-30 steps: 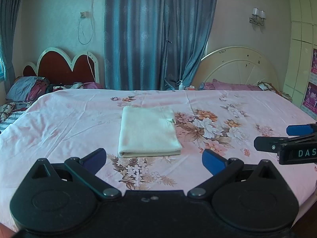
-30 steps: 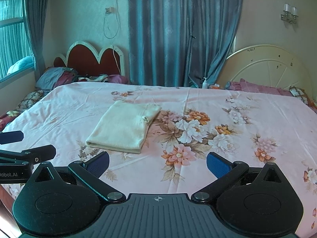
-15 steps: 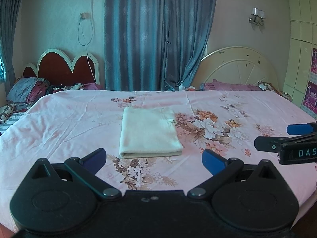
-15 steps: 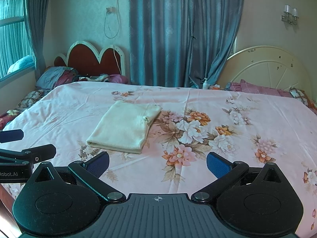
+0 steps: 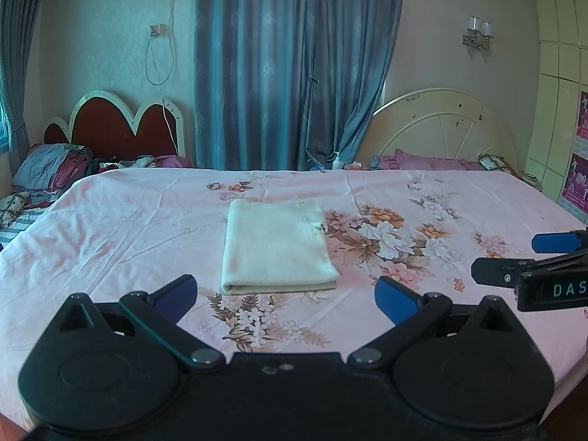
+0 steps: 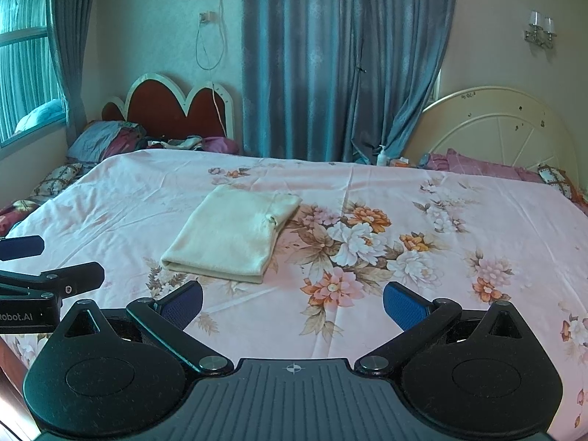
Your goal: Fold small clothes
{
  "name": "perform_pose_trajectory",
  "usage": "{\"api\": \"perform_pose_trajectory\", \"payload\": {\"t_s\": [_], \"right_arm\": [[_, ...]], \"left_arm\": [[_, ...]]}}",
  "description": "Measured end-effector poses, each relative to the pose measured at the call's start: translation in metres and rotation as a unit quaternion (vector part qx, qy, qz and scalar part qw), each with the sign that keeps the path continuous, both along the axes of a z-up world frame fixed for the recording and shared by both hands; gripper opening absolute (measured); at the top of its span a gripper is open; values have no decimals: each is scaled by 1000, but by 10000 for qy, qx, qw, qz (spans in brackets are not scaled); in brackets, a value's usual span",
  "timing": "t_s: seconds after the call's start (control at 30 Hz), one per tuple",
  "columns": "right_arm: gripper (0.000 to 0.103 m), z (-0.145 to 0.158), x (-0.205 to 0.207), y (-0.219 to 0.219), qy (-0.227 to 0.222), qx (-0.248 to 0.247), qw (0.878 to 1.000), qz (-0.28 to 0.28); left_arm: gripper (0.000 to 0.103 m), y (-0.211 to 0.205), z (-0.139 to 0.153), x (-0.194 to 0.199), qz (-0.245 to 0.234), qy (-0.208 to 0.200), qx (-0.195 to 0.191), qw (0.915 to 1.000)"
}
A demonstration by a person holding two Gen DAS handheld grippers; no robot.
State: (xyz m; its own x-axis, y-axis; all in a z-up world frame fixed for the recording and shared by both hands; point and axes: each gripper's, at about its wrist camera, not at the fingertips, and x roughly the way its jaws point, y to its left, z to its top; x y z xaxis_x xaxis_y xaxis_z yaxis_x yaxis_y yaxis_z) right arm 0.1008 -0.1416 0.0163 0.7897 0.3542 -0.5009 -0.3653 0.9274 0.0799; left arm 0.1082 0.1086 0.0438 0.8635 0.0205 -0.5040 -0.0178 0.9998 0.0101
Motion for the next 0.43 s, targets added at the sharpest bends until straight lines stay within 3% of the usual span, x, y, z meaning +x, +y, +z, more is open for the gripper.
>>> {"api": "perform_pose_trajectory", "payload": {"t_s": [0.43], "right_arm": [[103, 0, 0, 0, 4, 11, 10000, 22]], "left_arm": [[102, -7, 2, 1, -67, -45, -38, 10000]]}}
